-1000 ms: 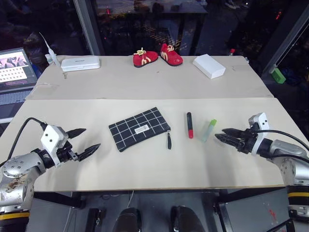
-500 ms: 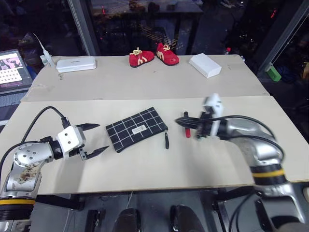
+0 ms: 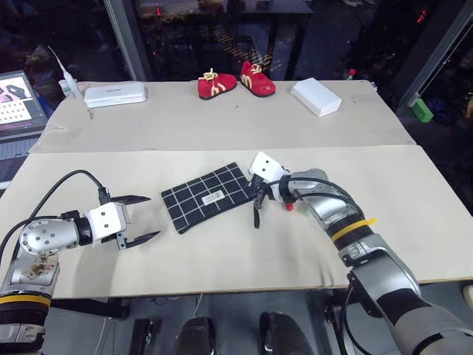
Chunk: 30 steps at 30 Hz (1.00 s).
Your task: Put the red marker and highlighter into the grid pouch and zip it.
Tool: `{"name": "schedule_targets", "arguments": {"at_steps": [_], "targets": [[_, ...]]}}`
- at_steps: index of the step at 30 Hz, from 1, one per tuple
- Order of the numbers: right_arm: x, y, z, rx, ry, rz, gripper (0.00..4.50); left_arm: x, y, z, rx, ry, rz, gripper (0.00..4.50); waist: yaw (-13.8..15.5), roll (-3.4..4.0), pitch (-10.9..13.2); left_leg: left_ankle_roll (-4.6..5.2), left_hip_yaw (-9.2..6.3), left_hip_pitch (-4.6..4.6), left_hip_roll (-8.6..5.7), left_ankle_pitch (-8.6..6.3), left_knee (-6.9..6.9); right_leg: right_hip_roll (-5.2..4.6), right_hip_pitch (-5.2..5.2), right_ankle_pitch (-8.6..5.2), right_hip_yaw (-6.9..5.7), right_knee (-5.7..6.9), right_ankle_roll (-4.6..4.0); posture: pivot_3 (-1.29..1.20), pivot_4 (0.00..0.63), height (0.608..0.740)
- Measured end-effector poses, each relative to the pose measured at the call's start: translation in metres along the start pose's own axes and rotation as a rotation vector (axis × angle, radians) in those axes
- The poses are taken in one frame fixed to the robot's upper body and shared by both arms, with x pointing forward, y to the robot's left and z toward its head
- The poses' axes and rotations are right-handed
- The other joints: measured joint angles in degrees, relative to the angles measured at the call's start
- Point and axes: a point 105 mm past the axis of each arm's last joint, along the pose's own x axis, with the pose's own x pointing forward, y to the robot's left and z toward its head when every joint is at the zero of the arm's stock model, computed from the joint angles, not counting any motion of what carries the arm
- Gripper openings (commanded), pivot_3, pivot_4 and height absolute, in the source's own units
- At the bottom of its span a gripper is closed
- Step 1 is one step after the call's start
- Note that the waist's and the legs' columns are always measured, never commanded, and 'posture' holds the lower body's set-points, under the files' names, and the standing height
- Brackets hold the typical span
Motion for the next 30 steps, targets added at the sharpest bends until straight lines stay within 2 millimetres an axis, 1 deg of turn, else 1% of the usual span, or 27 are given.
{"name": "schedule_targets", "arguments": {"at_steps": [5,10,12,15,17,21,30], "targets": [[0.003,0.007,0.0,-0.048,0.009,0.049,0.01,0.0,-0.001,0.0,0.003,-0.003,-0.001,4.5,-0.2,0.0,0.0,-0.04,0.02,0.13,0.03,0.02,0.0,0.02,0.04,0.01,0.02,0.08,-0.02,0.0,0.15,0.74],[0.011,0.016,0.001,-0.053,0.009,0.077,0.01,0.001,-0.003,-0.003,0.009,-0.004,-0.023,4.5,-0.2,0.01,0.0,-0.05,0.05,0.15,0.03,0.03,0.0,0.01,0.04,0.02,0.02,0.09,-0.03,0.0,0.15,0.74],[0.011,0.015,0.002,-0.06,0.009,0.07,0.01,0.003,-0.006,-0.007,0.017,0.002,-0.049,4.5,-0.2,0.01,0.0,-0.06,0.06,0.15,0.02,0.03,0.0,0.02,0.04,0.02,0.02,0.09,-0.04,0.0,0.15,0.74],[0.01,0.013,0.002,-0.059,0.008,0.06,0.01,0.007,-0.008,-0.011,0.076,0.015,-0.095,4.5,0.0,0.01,0.0,-0.08,0.06,0.15,0.01,0.05,0.0,0.02,0.04,0.03,0.02,0.09,-0.05,0.0,0.15,0.74],[0.008,0.011,0.001,-0.057,0.009,0.053,0.01,0.012,-0.007,-0.009,0.141,0.009,-0.119,4.5,0.1,0.01,0.0,-0.09,0.06,0.14,0.0,0.05,0.0,0.01,0.04,0.03,0.02,0.1,-0.05,0.0,0.15,0.74],[0.007,0.009,0.001,-0.054,0.007,0.044,0.01,0.022,-0.009,-0.004,0.213,-0.025,-0.14,4.5,0.1,0.01,0.0,-0.09,0.08,0.13,0.0,0.05,0.0,0.01,0.04,0.04,0.02,0.09,-0.06,0.0,0.15,0.74],[0.006,0.007,0.003,-0.056,-0.001,0.038,0.01,0.051,-0.011,0.012,0.31,-0.116,-0.106,4.5,0.2,0.01,0.0,-0.09,0.08,0.15,0.0,0.06,0.0,0.01,0.06,0.04,0.02,0.11,-0.05,0.0,0.15,0.74]]}}
